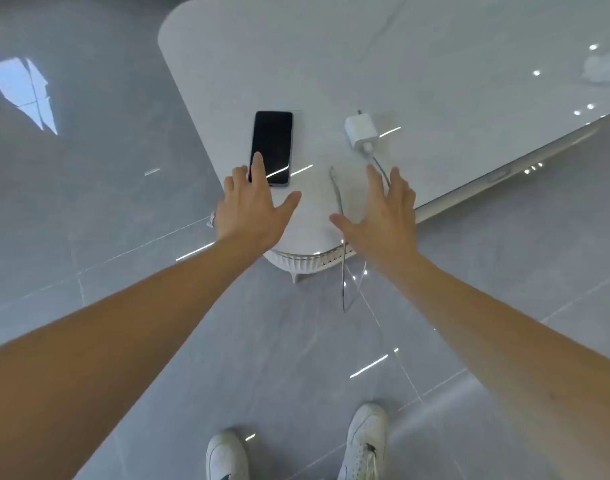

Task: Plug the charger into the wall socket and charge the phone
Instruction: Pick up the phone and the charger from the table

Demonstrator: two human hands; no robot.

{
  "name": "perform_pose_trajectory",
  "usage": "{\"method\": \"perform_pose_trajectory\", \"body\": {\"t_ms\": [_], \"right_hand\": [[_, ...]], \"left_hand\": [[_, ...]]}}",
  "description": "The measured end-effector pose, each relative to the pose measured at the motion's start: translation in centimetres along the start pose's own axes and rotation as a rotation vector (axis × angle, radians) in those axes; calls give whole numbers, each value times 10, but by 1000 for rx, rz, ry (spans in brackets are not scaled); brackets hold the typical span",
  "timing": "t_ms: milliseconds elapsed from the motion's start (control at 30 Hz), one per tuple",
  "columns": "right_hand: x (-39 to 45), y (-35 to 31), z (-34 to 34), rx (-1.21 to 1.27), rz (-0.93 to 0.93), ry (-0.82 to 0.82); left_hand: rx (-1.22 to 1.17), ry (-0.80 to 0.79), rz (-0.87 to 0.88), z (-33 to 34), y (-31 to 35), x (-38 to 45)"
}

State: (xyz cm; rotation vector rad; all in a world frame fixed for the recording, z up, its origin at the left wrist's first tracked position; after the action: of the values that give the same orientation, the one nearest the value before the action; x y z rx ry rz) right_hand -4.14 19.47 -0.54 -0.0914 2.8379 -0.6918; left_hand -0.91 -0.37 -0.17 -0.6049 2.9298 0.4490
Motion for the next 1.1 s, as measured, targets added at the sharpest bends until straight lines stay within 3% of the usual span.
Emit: {"method": "perform_pose_trajectory", "body": {"t_ms": [167,367,600,733,967,1100], "right_hand": [[36,-9,7,-6,73,129],[61,-18,10,155,85,144],[80,-24,1,249,214,-34],[86,-27,-8,418,283,-172],[49,-64,-36,584,225,-73],[8,-102,-61,610,183,-103]], "left_hand": [[126,57,-88,17,17,41],[163,125,-98,18,23,67],[-206,-59,-252,8,23,80],[-362,-71,-279,2,19,74],[-560,-89,-281,-37,8,31],[-611,-75,-301,-91,0,-9]]}}
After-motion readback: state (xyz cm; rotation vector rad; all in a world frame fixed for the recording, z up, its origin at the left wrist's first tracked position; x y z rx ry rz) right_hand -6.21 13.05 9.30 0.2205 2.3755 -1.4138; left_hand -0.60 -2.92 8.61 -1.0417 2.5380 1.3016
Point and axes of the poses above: each hand's wrist, its own x-axis towards the middle knuckle, its own z-axis out of the palm, y = z × x, the point moved 1 cm from there along x, towards the middle knuckle, and after that the axes turned 3 degrees about x, right-handed, at the moved point
